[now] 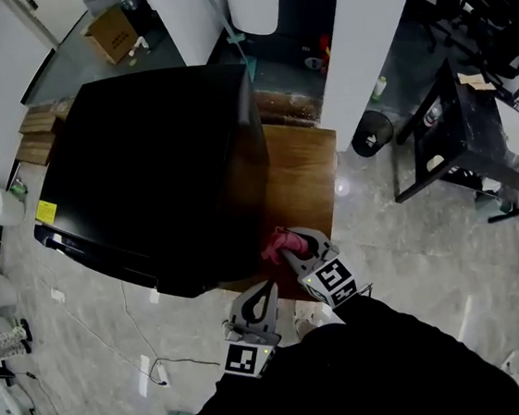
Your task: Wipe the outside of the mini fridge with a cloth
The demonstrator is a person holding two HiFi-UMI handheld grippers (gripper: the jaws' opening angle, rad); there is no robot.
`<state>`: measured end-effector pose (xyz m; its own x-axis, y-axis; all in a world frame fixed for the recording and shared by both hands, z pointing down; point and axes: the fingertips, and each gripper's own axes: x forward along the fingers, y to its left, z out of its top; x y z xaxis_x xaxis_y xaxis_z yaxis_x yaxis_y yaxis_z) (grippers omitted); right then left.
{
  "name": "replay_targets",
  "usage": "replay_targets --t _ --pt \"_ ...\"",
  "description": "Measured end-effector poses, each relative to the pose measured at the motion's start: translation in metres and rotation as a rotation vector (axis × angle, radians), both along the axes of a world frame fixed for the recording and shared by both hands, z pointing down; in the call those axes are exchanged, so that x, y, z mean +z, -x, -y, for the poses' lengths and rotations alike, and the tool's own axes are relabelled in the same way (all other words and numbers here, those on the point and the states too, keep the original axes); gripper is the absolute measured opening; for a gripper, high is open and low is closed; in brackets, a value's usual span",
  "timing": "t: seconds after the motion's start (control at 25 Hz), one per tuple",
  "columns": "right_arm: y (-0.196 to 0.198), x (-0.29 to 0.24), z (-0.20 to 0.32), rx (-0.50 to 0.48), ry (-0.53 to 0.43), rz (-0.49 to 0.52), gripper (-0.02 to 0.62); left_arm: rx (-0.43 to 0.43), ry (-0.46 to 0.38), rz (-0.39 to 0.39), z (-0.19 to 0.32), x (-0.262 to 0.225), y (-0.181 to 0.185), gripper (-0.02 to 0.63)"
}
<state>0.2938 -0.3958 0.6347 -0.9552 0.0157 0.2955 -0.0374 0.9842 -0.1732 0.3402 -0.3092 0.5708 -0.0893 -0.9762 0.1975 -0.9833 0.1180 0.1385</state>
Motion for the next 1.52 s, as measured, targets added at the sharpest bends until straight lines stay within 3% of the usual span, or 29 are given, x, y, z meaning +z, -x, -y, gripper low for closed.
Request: replay_targets --t 0.32,0.72,1.04,1.52 --pt "0.009 0.056 -0.062 -0.078 0.135 -0.091 0.084 -0.063 0.071 -0.015 -0.034 0.038 0.007 0.006" --pt "0.043 0.084 -0.065 -0.038 0.242 -0.132 0.084 -0.105 0.099 -0.019 -0.036 0.058 0.029 0.006" --pt "0.065 0.092 -0.022 0.028 0.257 -0.136 0.084 -0.082 0.091 -0.033 -0.002 0.062 0.029 0.006" --pt "0.108 0.090 0.091 0.133 0.228 -0.108 0.084 -0.049 0.084 -0.054 0.063 0.063 0.025 0.006"
